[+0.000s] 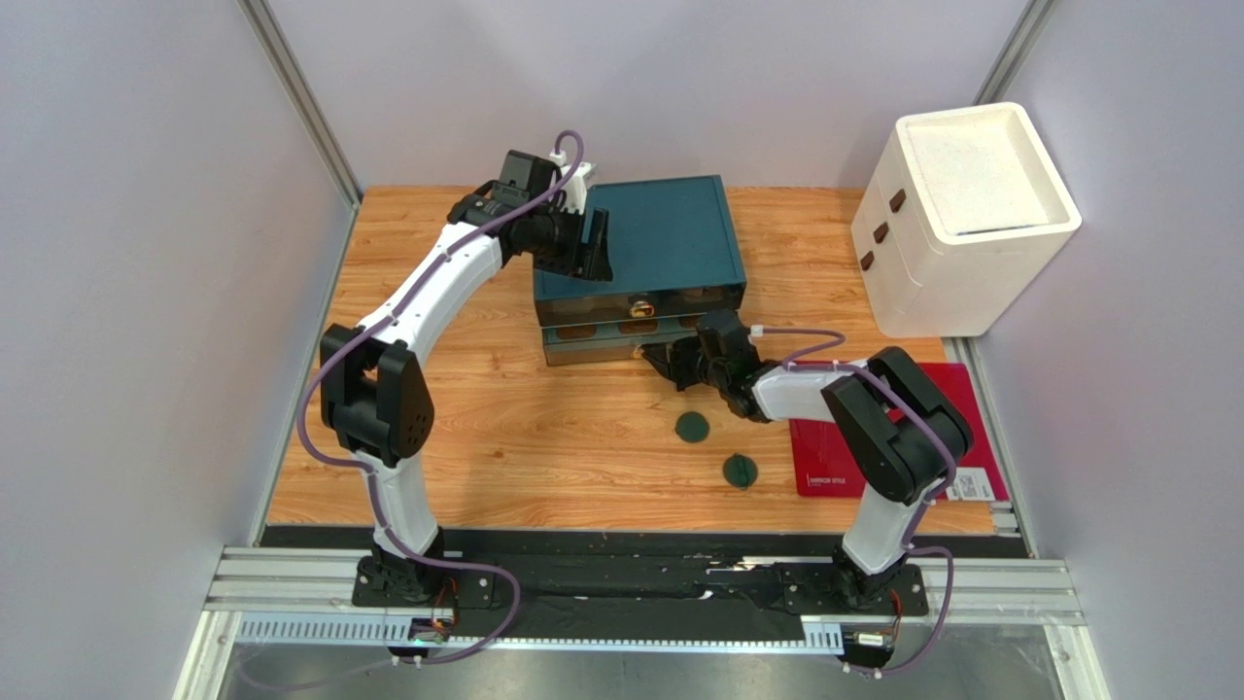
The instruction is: Organize the makeup
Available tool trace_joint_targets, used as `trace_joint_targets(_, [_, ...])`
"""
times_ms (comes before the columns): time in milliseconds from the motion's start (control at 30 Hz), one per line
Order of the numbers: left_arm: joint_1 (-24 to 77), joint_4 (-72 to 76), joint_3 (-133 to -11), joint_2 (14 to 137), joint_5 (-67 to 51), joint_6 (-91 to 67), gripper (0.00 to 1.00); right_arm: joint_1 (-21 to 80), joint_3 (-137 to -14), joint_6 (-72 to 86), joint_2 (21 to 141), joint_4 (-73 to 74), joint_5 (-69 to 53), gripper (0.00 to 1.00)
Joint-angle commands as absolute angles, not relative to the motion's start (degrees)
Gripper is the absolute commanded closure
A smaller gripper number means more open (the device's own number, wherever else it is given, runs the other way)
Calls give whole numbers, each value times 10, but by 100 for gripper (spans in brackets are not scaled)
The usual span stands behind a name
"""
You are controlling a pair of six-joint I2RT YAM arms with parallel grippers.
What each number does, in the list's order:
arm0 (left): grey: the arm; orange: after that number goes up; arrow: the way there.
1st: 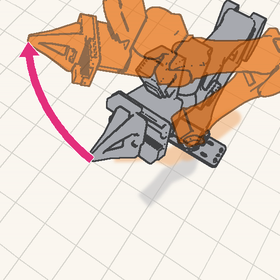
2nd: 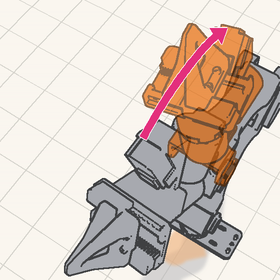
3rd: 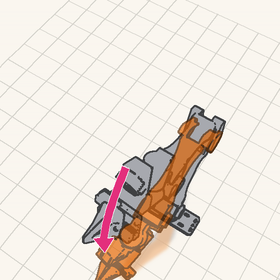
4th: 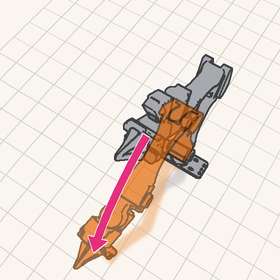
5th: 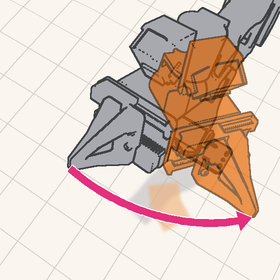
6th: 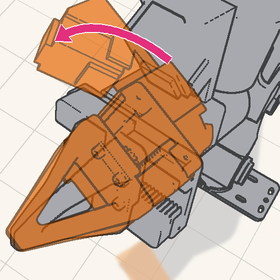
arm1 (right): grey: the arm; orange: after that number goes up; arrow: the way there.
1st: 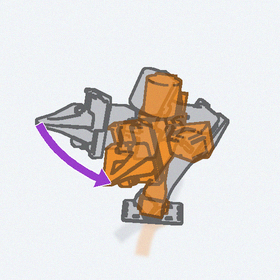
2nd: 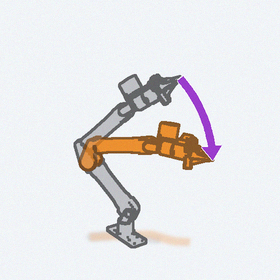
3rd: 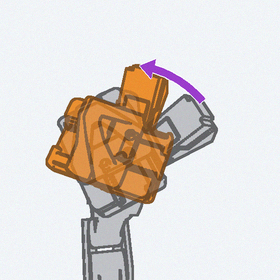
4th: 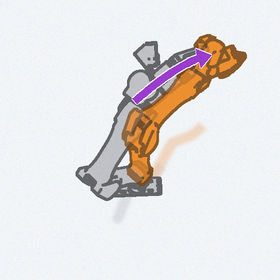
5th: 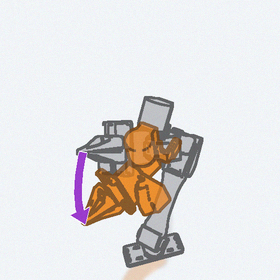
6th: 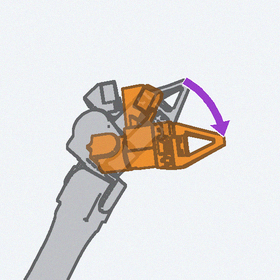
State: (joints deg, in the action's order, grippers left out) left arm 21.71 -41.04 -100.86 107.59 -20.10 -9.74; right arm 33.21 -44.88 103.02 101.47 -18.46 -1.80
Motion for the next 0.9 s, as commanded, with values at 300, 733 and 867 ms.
trace_joint_targets(300, [216, -489, -1026, 1114, -181, -104, 24, 342, -385, 976, 889, 47, -47, 100])
trace_joint_targets(733, [215, -493, -1028, 1116, -177, -101, 24, 344, -468, 834, 876, 166, -54, 27])
trace_joint_targets(867, [216, -497, -1033, 1119, -176, -101, 24, 343, -518, 767, 871, 228, -68, 17])
